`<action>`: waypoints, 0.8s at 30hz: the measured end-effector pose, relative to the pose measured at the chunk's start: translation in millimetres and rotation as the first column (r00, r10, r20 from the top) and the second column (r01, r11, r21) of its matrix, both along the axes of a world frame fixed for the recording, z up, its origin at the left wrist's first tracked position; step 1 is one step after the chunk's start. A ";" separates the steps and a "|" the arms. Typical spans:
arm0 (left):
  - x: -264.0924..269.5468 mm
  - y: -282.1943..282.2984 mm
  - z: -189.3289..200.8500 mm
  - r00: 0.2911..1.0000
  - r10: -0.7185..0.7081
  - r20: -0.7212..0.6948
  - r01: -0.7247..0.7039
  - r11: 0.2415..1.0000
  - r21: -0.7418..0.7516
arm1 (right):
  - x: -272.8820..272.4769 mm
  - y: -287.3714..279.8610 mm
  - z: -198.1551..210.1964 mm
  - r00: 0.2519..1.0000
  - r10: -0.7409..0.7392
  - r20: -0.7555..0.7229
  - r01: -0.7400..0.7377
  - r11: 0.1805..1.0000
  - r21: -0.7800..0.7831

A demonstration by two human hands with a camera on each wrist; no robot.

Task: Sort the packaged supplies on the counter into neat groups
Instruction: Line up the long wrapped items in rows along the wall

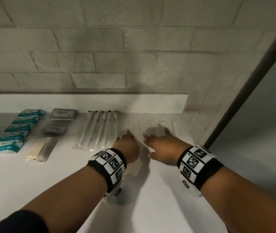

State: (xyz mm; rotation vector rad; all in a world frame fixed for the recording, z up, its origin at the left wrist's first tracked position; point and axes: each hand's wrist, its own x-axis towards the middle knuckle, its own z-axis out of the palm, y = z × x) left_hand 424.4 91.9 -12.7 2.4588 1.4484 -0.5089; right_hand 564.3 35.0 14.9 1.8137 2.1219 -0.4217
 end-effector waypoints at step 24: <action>10.9 -14.3 -8.7 0.978 -0.198 0.067 0.193 0.979 0.070 | 5.0 -11.3 3.5 0.988 -0.143 0.053 0.146 0.988 -0.058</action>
